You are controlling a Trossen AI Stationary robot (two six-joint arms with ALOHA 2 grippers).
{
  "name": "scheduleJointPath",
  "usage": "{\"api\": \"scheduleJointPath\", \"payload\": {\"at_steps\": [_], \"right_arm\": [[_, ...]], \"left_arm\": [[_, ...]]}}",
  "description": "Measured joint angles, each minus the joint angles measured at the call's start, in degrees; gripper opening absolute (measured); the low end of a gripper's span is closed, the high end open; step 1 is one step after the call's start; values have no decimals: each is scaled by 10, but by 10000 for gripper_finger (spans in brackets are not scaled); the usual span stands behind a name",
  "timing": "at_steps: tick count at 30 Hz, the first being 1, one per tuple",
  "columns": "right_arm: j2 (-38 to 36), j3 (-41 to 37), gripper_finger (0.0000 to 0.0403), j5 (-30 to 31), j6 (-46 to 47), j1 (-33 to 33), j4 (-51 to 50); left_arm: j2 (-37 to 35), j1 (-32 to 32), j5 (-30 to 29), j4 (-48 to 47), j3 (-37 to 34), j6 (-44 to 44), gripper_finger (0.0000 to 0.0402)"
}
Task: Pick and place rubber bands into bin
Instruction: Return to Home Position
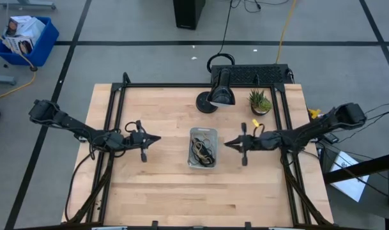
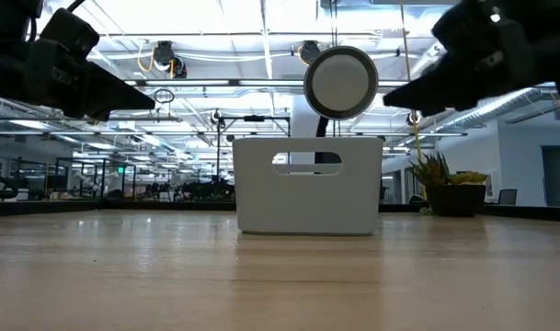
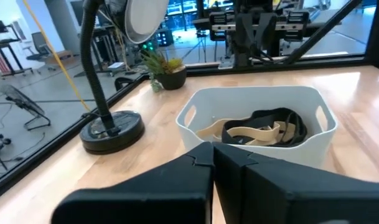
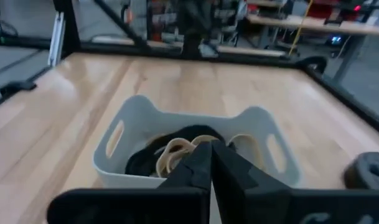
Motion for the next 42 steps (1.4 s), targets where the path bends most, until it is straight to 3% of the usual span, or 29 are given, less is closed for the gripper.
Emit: {"api": "scheduleJointPath", "payload": {"at_steps": [6,12,14,19,27,29,36,42], "right_arm": [[-133,-59,1,1,-7,-3,-7],[-248,-99,1,30,-11,-3,-46],[-273,-110,1,33,-16,-3,-50],[-319,-138,0,61,-26,-3,-52],[-359,-159,0,57,-23,-3,-57],[-360,-159,0,44,-23,-3,-62],[-359,-160,0,10,-42,-3,-61],[-359,-161,0,-40,-60,-28,-57]], "left_arm": [[-35,-28,-25,-47,18,40,5],[-101,-70,-101,-317,109,2,4],[-111,-86,-116,-367,126,-10,3],[-143,-132,-124,-333,102,64,2],[-255,-158,-117,-187,-8,159,2],[-288,-155,-113,-212,-15,155,1],[-327,-111,-11,-249,-15,151,1],[-326,-21,74,-268,-15,159,1]]}}
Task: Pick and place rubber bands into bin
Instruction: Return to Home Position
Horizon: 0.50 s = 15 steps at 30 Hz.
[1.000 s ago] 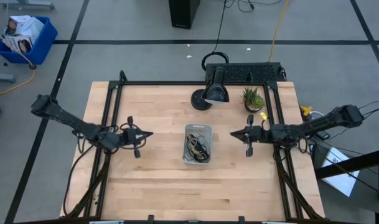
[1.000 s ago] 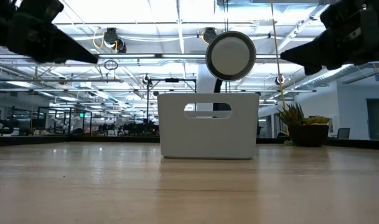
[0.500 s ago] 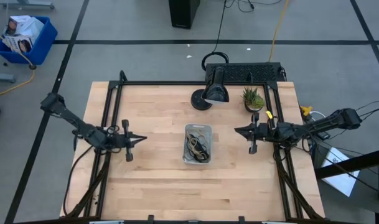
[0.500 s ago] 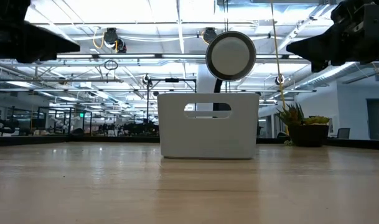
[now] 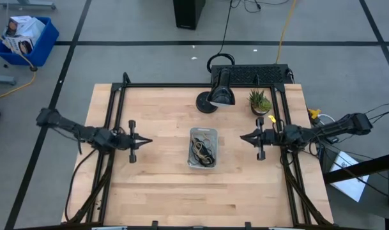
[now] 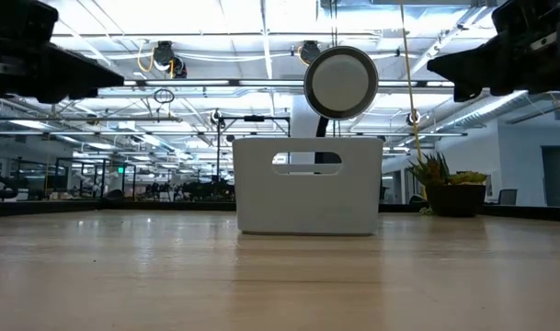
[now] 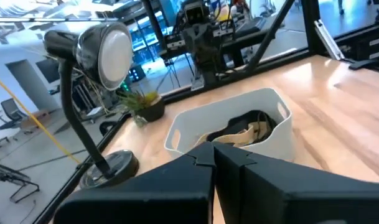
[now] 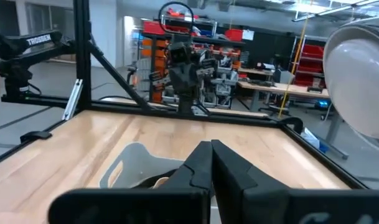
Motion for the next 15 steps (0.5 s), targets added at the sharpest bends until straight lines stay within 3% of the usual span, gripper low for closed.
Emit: {"api": "scheduleJointPath", "payload": {"at_steps": [7,11,15], "right_arm": [[5,0,0,-71,31,-75,-42],[17,0,0,-114,44,-96,-39],[33,0,0,-119,53,-97,-51]], "left_arm": [[0,123,129,-39,0,-44,0],[0,150,155,-64,0,-61,0],[0,154,155,-78,0,-69,0]]}}
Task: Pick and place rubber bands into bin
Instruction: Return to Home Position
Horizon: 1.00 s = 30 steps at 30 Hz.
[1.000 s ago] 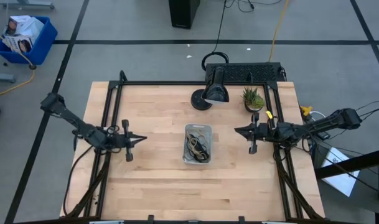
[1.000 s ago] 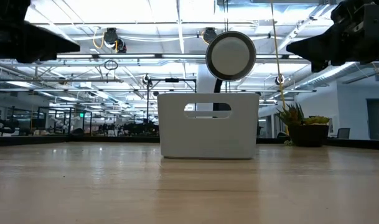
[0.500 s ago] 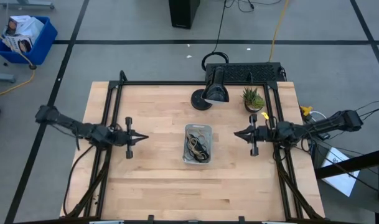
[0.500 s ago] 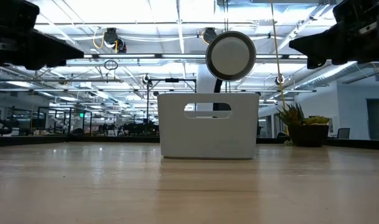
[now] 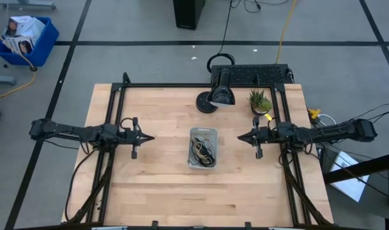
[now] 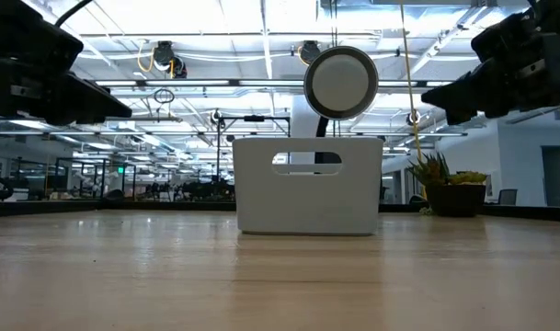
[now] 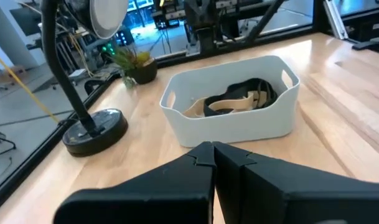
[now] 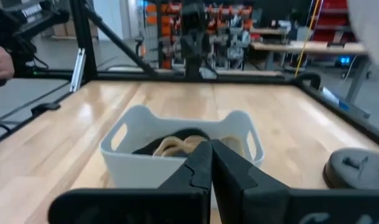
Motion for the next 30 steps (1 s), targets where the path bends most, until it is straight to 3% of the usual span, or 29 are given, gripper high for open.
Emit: {"api": "scheduleJointPath", "payload": {"at_steps": [17,30], "right_arm": [[48,0,0,5,12,0,40],[13,0,0,5,10,0,44]], "left_arm": [[0,-1,6,13,0,9,0],[-14,-32,-30,23,0,30,0]]}}
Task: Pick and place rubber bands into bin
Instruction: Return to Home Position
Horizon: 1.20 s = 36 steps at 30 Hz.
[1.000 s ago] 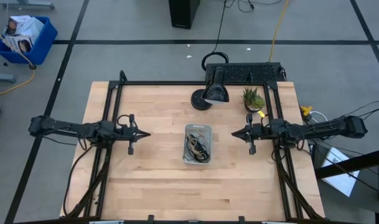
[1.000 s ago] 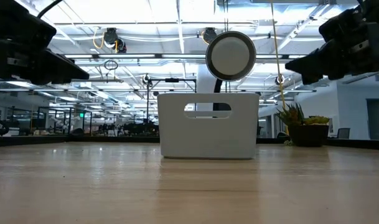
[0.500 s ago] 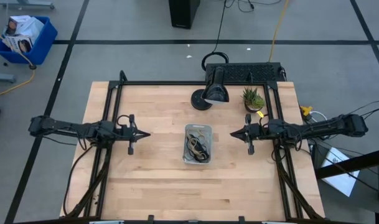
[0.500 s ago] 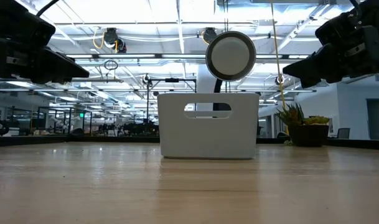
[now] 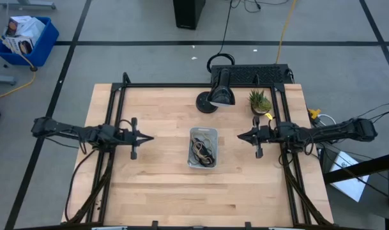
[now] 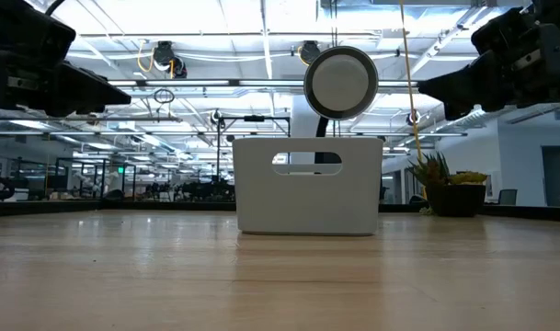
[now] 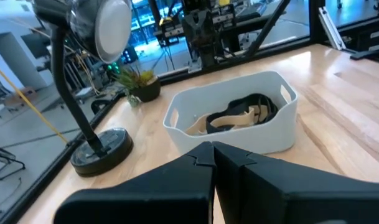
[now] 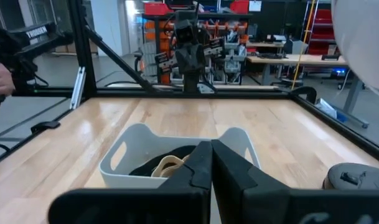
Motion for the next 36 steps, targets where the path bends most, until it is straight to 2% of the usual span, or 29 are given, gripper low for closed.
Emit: {"api": "scheduleJointPath", "payload": {"at_steps": [7,15,20,29,36], "right_arm": [[-49,0,0,-1,0,0,-39],[-105,0,0,-16,-7,0,-83],[-134,0,0,-45,-14,0,-94],[-183,0,0,-46,-11,0,-118],[-194,0,0,-45,-9,0,-125]], "left_arm": [[-38,-25,-25,-34,0,7,0],[-94,-32,-27,-45,1,34,0],[-100,-32,-28,-46,1,40,0],[-100,-32,-28,-48,1,33,0],[-99,-32,-27,-49,1,26,0]]}}
